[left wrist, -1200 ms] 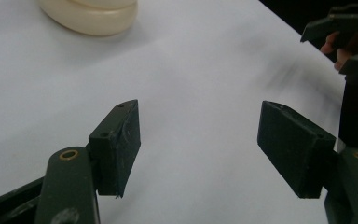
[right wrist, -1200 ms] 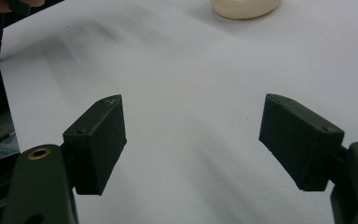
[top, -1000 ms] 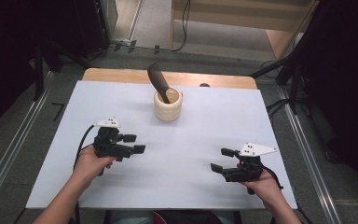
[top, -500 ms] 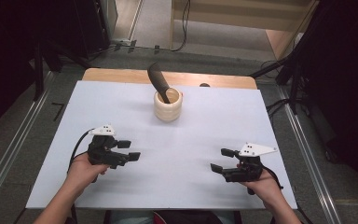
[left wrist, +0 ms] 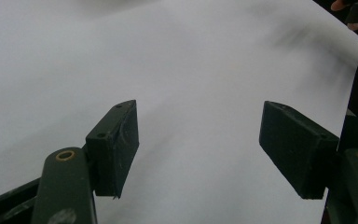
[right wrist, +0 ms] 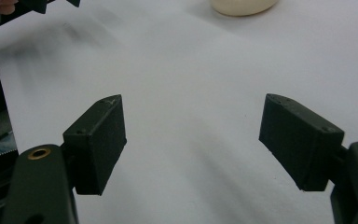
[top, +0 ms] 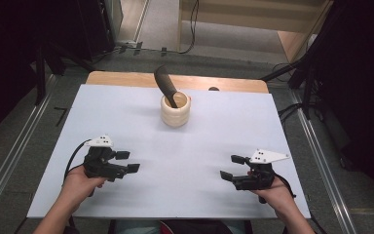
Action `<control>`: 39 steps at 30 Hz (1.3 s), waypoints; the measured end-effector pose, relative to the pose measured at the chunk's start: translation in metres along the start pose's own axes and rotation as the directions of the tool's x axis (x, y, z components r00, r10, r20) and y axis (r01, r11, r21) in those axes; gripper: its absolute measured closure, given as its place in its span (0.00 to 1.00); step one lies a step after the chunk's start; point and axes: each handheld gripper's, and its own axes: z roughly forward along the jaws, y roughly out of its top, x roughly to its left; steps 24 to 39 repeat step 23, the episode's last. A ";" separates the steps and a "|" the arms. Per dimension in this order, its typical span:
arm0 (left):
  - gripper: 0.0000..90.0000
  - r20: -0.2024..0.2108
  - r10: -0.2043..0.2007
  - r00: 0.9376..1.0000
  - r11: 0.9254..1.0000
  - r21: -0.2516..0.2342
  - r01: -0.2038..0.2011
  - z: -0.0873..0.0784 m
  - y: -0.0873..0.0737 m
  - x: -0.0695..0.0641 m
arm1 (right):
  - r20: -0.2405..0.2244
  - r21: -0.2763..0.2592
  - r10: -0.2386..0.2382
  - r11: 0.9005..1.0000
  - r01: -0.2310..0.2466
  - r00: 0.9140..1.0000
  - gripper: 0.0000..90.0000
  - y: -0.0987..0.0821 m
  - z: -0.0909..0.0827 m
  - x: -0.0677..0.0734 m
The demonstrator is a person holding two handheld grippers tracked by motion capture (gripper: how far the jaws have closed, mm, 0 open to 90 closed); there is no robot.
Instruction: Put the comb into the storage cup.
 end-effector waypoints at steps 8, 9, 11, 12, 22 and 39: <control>0.33 -0.017 -0.011 1.000 1.000 0.002 0.011 -0.007 -0.008 0.001 | 0.002 0.000 0.000 1.000 0.000 1.000 0.23 0.000 0.000 0.000; 0.33 -0.019 -0.008 1.000 1.000 0.002 0.008 -0.008 -0.008 0.001 | 0.002 0.000 0.000 1.000 0.000 1.000 0.23 0.000 0.000 0.000; 0.33 -0.024 -0.012 1.000 1.000 0.000 0.012 -0.009 -0.010 0.001 | 0.002 0.000 0.001 1.000 -0.001 1.000 0.23 0.000 0.000 0.000; 0.33 -0.027 -0.012 1.000 1.000 0.005 0.012 -0.010 -0.011 0.001 | 0.002 0.000 0.002 1.000 -0.002 1.000 0.23 0.000 0.000 0.000; 0.33 -0.029 -0.016 0.999 1.000 0.008 0.016 -0.012 -0.014 0.002 | -0.004 0.007 0.001 1.000 -0.001 1.000 0.23 -0.001 0.001 0.000; 0.33 -0.029 -0.015 0.999 1.000 0.008 0.015 -0.012 -0.014 0.002 | -0.006 0.008 0.004 1.000 -0.004 1.000 0.23 -0.001 0.001 0.000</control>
